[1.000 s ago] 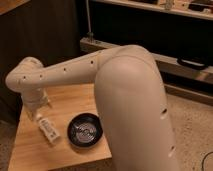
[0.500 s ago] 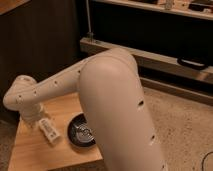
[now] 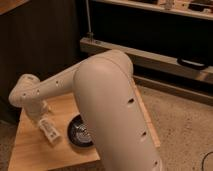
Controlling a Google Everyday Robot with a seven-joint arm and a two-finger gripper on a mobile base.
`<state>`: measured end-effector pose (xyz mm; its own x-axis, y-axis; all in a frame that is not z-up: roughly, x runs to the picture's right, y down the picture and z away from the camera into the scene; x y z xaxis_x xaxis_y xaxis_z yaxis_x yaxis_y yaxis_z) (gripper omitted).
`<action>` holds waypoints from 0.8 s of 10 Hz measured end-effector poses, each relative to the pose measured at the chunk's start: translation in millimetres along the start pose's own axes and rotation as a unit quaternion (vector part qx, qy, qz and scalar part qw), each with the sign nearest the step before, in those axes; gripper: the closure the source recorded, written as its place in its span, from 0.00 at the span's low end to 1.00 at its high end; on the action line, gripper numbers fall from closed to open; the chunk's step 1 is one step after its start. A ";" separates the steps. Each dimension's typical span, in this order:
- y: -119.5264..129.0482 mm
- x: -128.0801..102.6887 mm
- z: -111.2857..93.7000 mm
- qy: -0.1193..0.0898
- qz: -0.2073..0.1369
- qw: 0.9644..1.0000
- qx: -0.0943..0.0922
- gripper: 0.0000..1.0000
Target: Place the bottle in the ceramic bowl
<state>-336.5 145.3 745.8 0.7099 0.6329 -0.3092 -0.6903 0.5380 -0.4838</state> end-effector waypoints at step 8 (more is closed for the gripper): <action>1.5 -4.7 63.7 0.053 -0.002 0.998 0.016 0.35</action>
<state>-349.8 178.6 798.7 0.7230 0.5685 -0.3926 -0.6896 0.5591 -0.4603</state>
